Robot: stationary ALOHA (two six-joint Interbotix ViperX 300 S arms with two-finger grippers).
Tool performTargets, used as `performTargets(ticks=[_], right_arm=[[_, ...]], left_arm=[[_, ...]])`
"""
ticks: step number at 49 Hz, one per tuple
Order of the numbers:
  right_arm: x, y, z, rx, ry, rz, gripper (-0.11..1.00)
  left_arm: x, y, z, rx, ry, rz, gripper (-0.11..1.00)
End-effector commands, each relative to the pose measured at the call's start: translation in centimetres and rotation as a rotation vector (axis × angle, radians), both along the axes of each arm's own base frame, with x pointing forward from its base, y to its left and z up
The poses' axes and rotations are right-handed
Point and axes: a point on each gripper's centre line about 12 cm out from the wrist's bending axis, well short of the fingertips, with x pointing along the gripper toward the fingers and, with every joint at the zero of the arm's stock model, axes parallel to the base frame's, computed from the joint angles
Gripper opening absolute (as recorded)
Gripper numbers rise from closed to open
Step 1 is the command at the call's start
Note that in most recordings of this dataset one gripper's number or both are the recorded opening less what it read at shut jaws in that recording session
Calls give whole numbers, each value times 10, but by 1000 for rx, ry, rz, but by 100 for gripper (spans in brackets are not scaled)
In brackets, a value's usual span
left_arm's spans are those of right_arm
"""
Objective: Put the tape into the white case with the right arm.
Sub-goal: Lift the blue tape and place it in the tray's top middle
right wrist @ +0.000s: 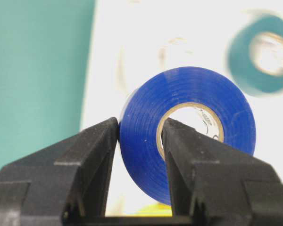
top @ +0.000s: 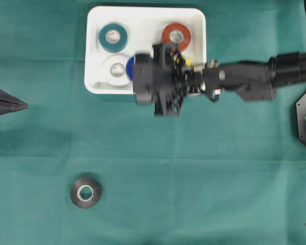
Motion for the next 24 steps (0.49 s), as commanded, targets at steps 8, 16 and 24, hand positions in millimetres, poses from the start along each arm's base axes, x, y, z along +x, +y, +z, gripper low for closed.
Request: performTargets(ticks=[8,16,24], right_arm=[[-7,-61,26,-11,-99,-123,2],[-9,-81,16,-7,-95,-157,2],[-3,-89,9,-6,-97,-162,2]], left_arm=[[1,0,4,-3,-12,1,0],[1,0,5,-2,-15,-1,0],[1,0,5,-2,-14,-1,0]])
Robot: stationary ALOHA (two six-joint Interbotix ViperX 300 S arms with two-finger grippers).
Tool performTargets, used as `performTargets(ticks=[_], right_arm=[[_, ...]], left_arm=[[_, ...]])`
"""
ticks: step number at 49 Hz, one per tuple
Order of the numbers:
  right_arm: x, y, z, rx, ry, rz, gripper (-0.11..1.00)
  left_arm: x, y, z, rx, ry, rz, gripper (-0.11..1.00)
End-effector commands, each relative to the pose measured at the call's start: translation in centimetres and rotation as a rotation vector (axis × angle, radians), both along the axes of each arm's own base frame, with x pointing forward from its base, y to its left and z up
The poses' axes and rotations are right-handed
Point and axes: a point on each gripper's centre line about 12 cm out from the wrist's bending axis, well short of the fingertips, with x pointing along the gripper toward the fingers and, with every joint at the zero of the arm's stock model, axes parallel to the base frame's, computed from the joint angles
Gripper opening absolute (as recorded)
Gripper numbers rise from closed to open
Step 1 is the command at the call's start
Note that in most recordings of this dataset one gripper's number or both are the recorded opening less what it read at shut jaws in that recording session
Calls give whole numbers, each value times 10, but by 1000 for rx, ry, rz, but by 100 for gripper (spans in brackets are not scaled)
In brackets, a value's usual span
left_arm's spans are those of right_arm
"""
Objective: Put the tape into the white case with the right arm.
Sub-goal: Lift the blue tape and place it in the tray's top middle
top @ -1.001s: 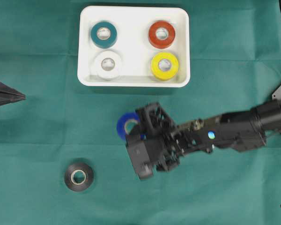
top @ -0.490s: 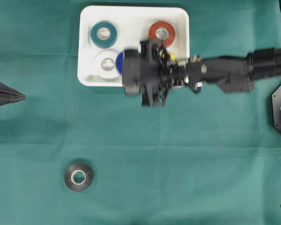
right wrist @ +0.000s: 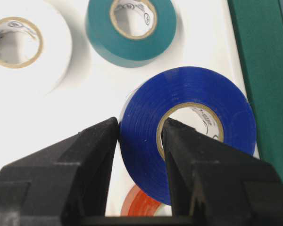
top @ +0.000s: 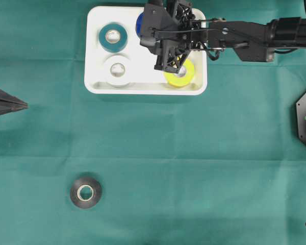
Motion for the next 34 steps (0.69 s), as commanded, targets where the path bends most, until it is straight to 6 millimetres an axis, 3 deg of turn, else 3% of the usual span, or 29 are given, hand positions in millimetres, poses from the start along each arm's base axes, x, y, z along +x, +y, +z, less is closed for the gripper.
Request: performTargets(ticks=[1,34], right_arm=[[11,-6,16,-19,-57,5,2],[12,-8,12,-26,-36,7,4]], left_arm=[[1,0,5,-2,-14,-1,0],[1,0,5,-2,-15,0,0]])
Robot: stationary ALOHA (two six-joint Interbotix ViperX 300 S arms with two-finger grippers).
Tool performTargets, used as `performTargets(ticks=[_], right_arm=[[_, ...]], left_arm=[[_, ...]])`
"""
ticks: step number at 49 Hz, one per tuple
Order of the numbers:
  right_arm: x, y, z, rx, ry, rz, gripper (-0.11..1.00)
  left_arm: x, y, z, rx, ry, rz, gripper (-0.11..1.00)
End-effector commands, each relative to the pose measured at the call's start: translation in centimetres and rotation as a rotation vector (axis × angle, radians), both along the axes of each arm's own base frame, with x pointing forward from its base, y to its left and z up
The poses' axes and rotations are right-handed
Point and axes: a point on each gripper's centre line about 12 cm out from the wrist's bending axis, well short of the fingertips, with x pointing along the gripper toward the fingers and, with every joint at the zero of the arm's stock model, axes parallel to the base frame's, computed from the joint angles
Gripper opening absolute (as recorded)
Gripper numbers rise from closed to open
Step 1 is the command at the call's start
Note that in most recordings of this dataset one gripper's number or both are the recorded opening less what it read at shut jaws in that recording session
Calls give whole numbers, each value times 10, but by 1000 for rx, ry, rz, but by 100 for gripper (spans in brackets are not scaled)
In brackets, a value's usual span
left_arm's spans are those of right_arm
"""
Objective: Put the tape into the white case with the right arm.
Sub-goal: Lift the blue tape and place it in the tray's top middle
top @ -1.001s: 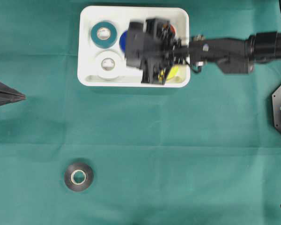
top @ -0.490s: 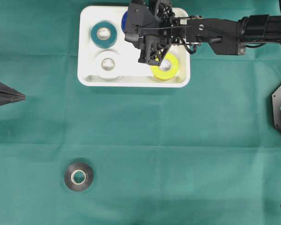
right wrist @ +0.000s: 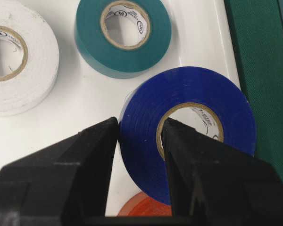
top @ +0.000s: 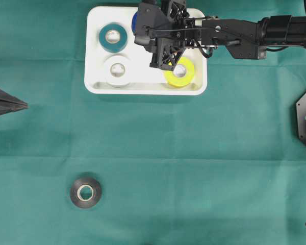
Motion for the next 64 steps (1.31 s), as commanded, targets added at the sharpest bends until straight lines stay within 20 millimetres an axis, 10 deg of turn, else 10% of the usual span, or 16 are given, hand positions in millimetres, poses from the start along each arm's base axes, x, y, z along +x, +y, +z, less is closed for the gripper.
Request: performTargets(ticks=[1,12,27,64], right_arm=[[3,-2,15,-15,-40,3,7],[-2,-1,13,-15,-24,2,63],[-39,11,29,-19,-9,-11,61],[-221,87,34,-26,-220,54,61]], left_arm=[[1,0,5,-2,-12,-1,0],[1,0,5,-2,-14,-1,0],[2,0,6,-2,-15,-1,0],[1,0,5,-2,-14,-1,0]])
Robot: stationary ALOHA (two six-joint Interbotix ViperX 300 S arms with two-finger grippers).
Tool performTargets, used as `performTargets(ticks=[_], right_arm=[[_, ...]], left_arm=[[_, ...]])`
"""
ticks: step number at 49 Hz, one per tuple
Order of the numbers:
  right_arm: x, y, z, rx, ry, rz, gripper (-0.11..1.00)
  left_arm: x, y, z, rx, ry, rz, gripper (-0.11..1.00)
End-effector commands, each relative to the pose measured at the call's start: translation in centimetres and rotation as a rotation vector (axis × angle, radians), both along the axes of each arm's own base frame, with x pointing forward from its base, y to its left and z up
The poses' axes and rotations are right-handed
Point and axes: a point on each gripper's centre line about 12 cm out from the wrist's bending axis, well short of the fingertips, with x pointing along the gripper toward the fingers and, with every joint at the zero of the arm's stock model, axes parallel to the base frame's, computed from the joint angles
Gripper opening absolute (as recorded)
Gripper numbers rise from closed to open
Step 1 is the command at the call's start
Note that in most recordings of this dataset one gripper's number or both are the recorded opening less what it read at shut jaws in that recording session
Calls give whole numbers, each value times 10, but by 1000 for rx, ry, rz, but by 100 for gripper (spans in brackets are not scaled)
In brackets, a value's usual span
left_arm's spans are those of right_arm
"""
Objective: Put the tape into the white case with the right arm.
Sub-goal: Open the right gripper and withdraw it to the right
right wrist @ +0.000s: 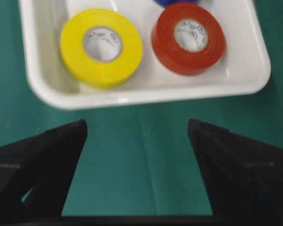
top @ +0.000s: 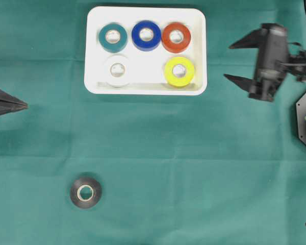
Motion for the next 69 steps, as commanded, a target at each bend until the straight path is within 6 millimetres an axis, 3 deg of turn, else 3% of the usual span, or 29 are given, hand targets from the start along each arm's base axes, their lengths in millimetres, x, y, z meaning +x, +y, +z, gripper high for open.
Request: performTargets(ticks=[1,8,21,29,40,51,69], right_arm=[[-12,5,2,-9,-45,5,61],[-30,12,-6,-1,-63,-4,61],[-39,16,-10,19,-89,-14,61],[-38,28,-13,50,-102,33,61],[-40,62,-25,90,-78,201,61],[-42,91,-25,95,-83,370,61],[-32,102,-22,101,-68,426,61]], left_arm=[[1,0,6,0,-17,-1,0],[1,0,5,0,-15,-1,0],[1,0,6,0,-17,-1,0],[1,0,6,0,-17,0,0],[1,0,6,0,-17,-1,0],[1,0,6,0,-17,-1,0],[1,0,6,0,-17,-1,0]])
